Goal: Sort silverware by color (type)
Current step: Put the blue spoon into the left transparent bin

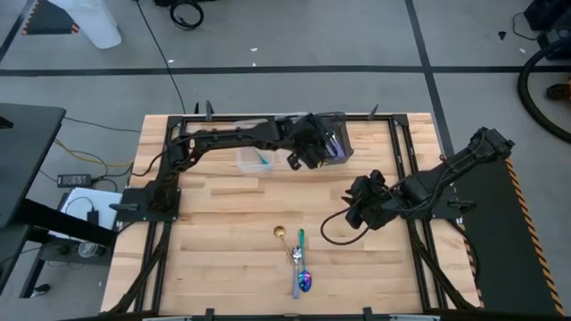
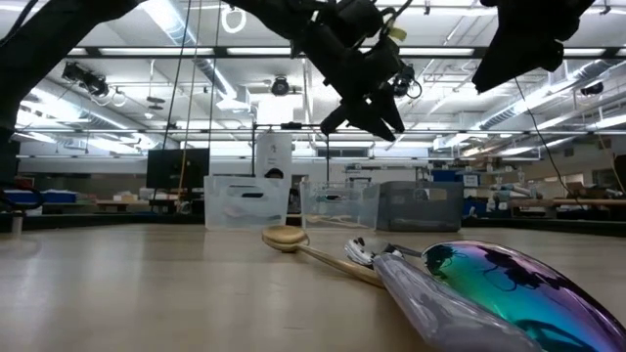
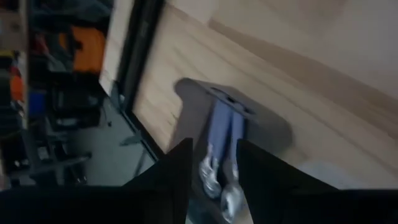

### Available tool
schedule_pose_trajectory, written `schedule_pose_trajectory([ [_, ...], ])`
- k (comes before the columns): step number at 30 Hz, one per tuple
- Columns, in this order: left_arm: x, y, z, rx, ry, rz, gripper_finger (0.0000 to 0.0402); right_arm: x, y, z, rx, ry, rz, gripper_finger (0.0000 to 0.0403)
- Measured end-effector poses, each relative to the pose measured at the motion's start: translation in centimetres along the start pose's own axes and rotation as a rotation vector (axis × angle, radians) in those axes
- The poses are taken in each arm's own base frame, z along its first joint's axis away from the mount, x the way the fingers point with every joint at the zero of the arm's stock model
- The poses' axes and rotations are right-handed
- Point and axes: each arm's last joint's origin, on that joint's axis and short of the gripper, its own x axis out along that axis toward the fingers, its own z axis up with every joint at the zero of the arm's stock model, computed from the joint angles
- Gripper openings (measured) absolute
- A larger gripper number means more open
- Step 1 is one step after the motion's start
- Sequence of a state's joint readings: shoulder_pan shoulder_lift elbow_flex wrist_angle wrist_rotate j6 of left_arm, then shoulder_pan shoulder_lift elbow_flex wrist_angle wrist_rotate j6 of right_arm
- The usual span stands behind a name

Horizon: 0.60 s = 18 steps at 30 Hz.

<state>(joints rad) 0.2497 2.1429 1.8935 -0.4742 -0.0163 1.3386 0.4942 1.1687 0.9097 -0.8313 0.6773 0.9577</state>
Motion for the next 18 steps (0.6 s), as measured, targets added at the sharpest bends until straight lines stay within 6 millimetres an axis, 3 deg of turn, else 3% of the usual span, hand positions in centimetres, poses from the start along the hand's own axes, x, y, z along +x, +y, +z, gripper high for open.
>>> schedule_pose_trajectory([
  [18,-1.7,-4.3,5.5,-0.207,0.108,-0.272,0.0132,-1.2,0.2,1.6,0.085,0.184,0.125,0.0116],
])
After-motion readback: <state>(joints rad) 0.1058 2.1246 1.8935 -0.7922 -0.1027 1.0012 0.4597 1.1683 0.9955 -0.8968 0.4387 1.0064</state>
